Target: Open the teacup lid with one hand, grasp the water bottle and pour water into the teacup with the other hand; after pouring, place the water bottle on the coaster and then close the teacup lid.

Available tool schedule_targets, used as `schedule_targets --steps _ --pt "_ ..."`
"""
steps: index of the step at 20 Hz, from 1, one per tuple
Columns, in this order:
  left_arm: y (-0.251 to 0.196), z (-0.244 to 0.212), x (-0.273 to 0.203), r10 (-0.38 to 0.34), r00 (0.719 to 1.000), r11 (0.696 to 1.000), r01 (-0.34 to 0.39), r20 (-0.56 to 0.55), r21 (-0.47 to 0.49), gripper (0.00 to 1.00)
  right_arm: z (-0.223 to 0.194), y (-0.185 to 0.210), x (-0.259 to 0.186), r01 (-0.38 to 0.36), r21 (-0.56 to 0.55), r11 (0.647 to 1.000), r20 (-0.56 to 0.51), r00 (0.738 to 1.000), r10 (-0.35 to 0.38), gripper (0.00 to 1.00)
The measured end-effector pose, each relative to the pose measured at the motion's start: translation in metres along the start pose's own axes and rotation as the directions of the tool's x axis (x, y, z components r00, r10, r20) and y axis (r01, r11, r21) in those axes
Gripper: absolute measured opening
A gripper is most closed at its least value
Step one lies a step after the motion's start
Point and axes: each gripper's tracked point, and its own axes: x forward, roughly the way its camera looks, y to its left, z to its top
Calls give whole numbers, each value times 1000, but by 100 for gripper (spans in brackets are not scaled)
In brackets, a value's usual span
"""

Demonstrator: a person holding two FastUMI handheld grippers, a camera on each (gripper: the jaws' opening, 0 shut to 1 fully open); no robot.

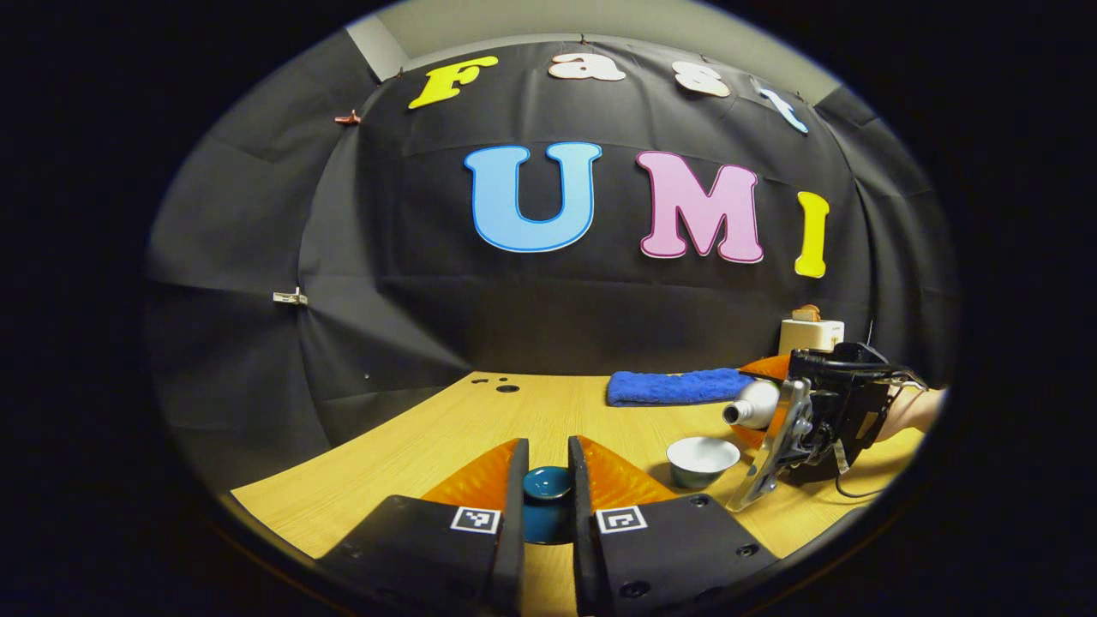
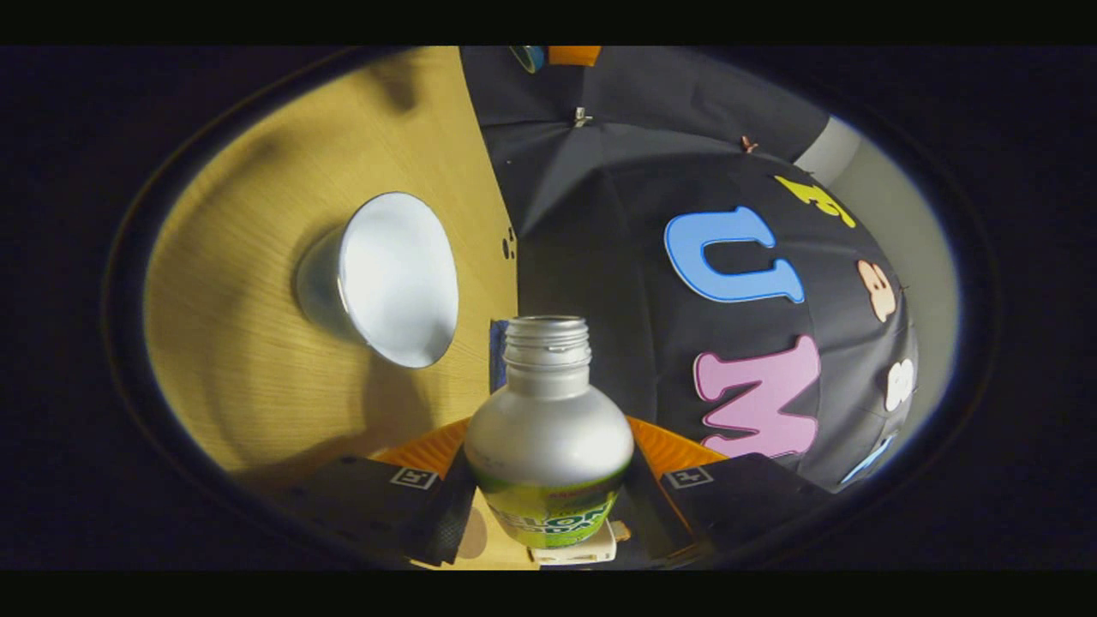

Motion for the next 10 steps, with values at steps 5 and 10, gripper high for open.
schedule_targets --steps 5,10 --pt "-1 0 -2 -3 1000 1000 3 -4 -6 27 10 -5 4 20 -114 993 52 999 -14 80" --pt "1 3 -6 -1 1000 1000 1 5 -20 27 11 -9 8 21 -142 990 73 997 -10 80"
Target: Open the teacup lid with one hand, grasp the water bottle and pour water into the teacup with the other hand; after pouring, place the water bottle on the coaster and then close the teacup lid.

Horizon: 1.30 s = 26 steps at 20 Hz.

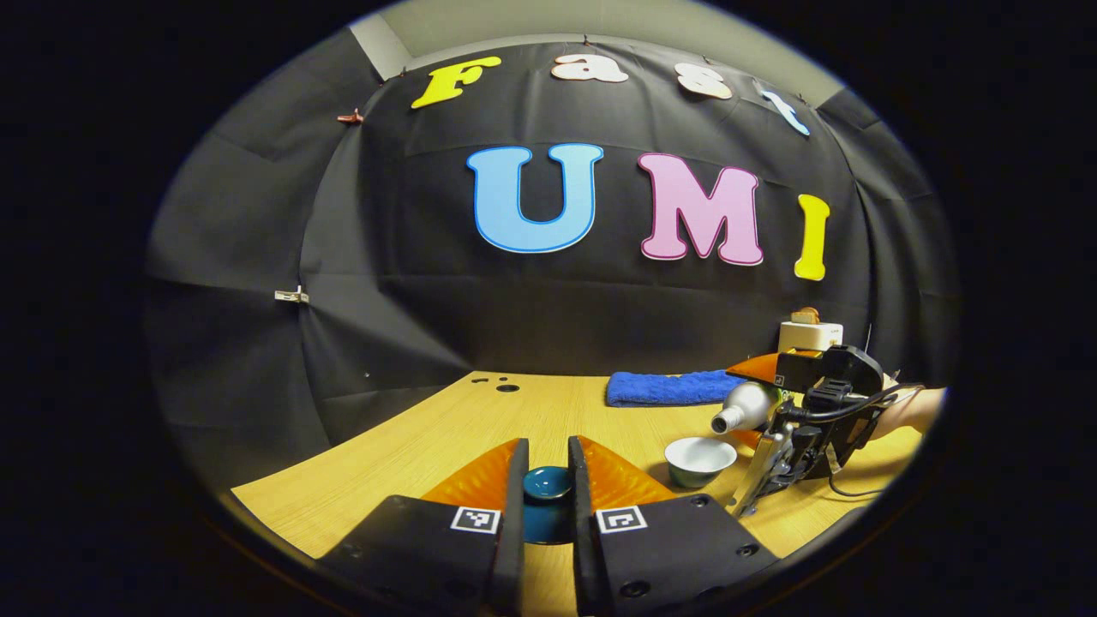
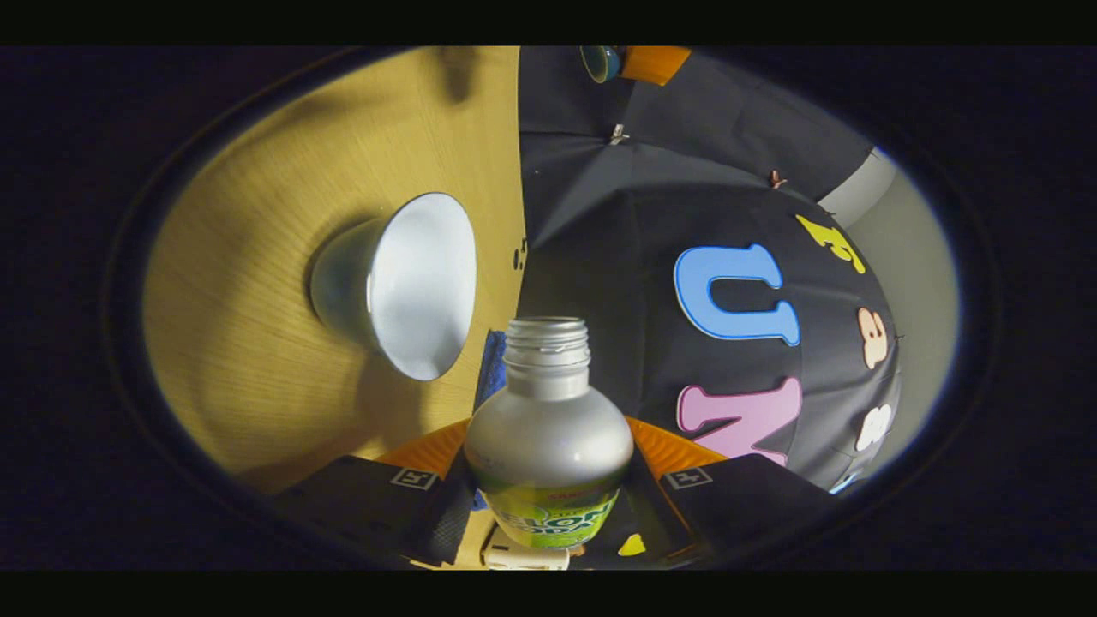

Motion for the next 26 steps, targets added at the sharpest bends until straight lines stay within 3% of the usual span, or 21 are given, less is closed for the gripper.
schedule_targets --steps 18,26 --pt "-8 3 -6 -15 1000 1000 15 1 9 27 -3 -10 4 44 -209 977 47 998 -34 80" --pt "-7 3 -9 -18 1000 1000 18 -1 11 27 -3 -11 5 52 -247 968 55 998 -40 80"
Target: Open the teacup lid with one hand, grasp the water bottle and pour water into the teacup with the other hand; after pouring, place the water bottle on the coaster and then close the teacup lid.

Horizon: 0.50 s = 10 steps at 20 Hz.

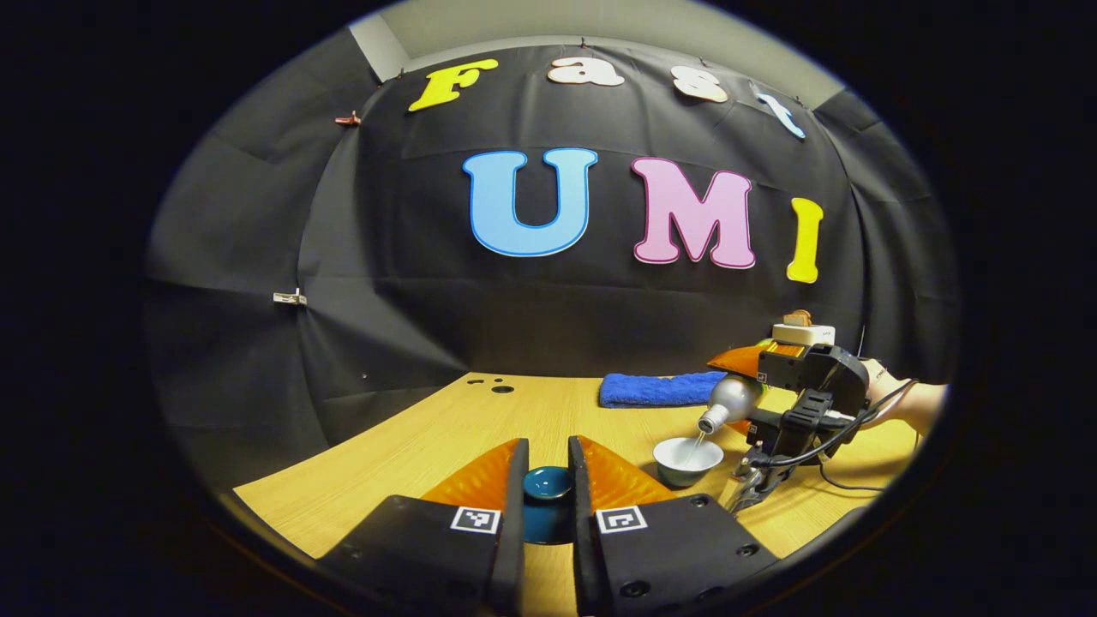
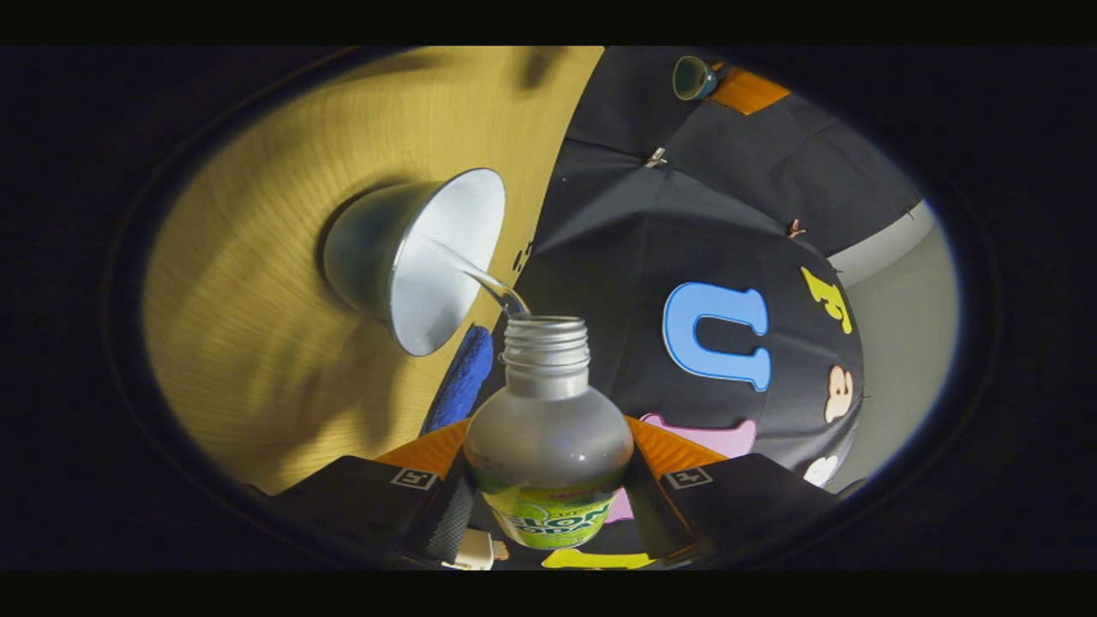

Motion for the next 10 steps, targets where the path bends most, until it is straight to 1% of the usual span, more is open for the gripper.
schedule_targets --steps 6,10 --pt "2 -2 -2 2 1000 1000 -2 -5 -4 27 3 -2 -1 4 -46 999 14 1000 -3 80" --pt "1 1 -5 -4 1000 1000 4 -4 -12 27 3 -5 1 1 -41 999 16 1000 -1 80"
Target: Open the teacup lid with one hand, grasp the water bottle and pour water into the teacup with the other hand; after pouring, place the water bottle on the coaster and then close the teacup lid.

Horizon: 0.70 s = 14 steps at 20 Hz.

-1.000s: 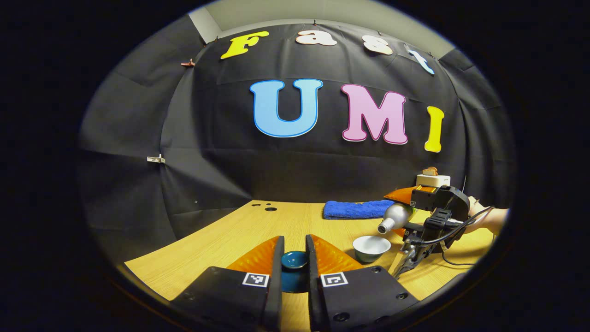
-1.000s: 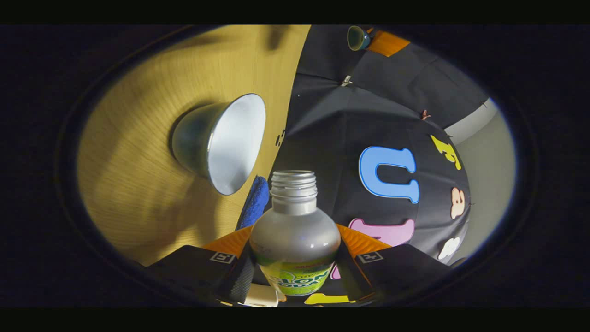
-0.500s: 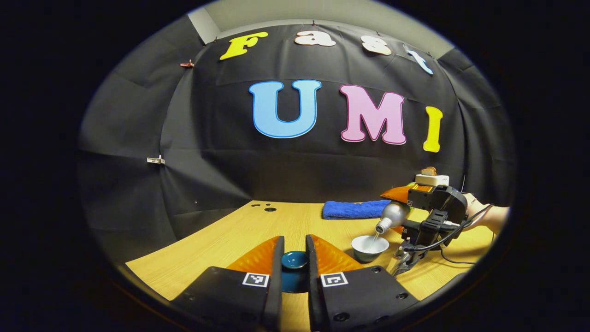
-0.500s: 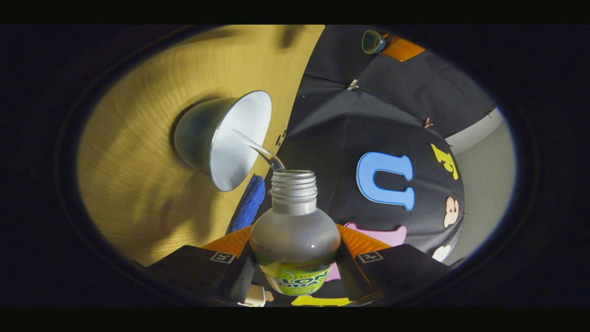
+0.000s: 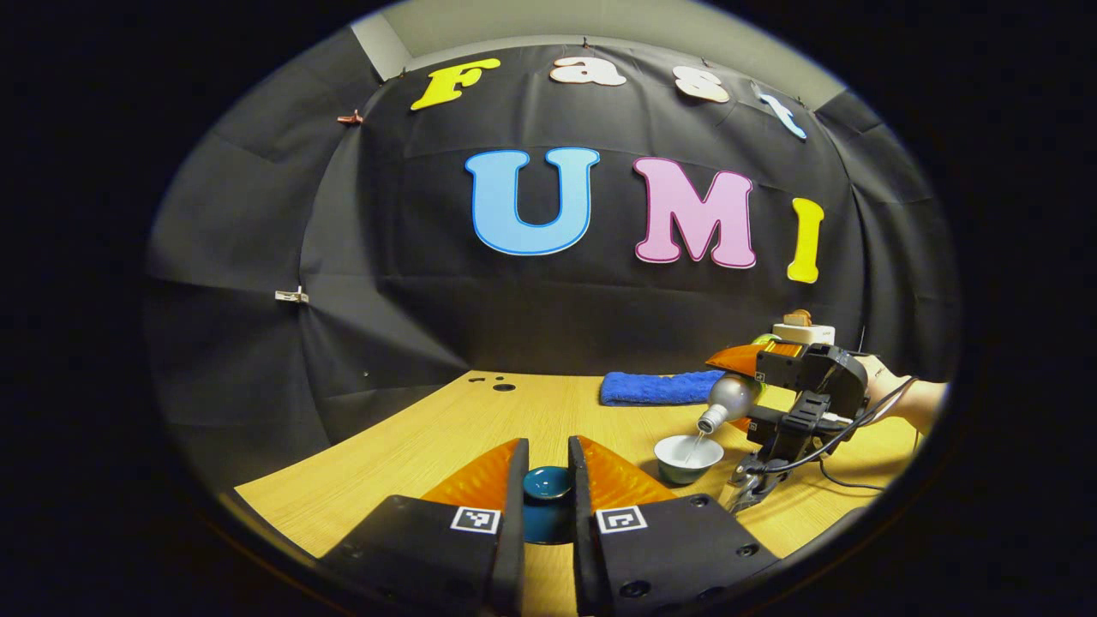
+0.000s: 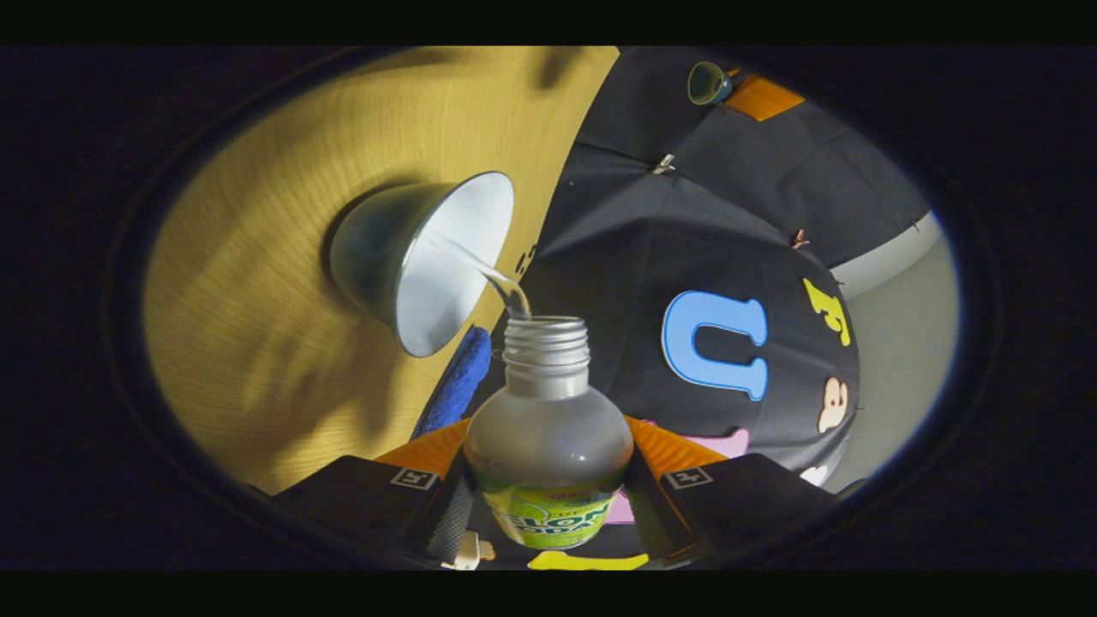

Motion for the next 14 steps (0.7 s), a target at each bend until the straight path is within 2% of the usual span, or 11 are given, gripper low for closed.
schedule_targets --steps 1,6,7,12,13,14 --pt "0 0 0 -2 1000 1000 2 0 -2 27 1 -2 0 3 -13 1000 3 1000 -3 77" --pt "1 -1 -3 4 1000 1000 -4 -3 -4 27 3 -2 -1 4 -53 999 18 1000 -3 80" --pt "1 -2 -4 4 1000 1000 -4 -2 -3 27 3 -2 -2 7 -53 999 19 1000 -6 77" --pt "-1 -1 -6 -3 1000 1000 3 -4 -6 27 8 -4 -3 15 -80 997 35 999 -12 80" --pt "-2 0 -6 -4 1000 1000 4 -3 -5 27 9 -5 -2 18 -82 997 36 999 -15 77" --pt "-2 0 -5 -5 1000 1000 5 -2 -5 27 9 -6 -3 18 -82 996 35 999 -15 80"
